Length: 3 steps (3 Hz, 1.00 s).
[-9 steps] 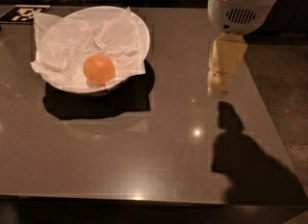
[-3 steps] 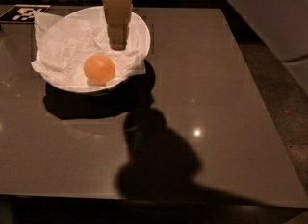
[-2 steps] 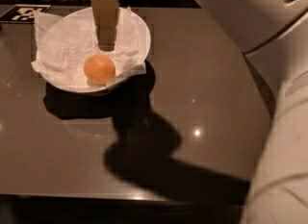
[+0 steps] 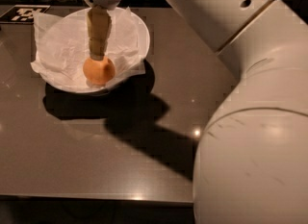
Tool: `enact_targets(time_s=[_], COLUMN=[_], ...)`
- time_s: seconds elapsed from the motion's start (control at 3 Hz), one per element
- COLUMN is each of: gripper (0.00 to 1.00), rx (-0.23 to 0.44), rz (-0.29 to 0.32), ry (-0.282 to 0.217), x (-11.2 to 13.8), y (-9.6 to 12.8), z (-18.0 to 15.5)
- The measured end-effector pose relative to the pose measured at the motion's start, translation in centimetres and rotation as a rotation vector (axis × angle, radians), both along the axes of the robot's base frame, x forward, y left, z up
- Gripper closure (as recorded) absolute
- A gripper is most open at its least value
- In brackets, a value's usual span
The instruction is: Pick orange from white bowl
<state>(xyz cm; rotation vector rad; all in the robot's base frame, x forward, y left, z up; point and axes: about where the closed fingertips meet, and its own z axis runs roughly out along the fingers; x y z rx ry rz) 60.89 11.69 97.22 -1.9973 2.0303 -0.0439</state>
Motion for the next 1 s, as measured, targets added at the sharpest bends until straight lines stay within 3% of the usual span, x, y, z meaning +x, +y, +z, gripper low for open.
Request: enact_targets(time_s=[0.33, 1.0], gripper=[0.13, 0.22], rx=[0.048, 0.113], rz=[-0.009, -0.048], ry=[0.078, 0.210], x=[0.1, 0.4], y=[1.5, 2.9], z=[-2.1, -5.7])
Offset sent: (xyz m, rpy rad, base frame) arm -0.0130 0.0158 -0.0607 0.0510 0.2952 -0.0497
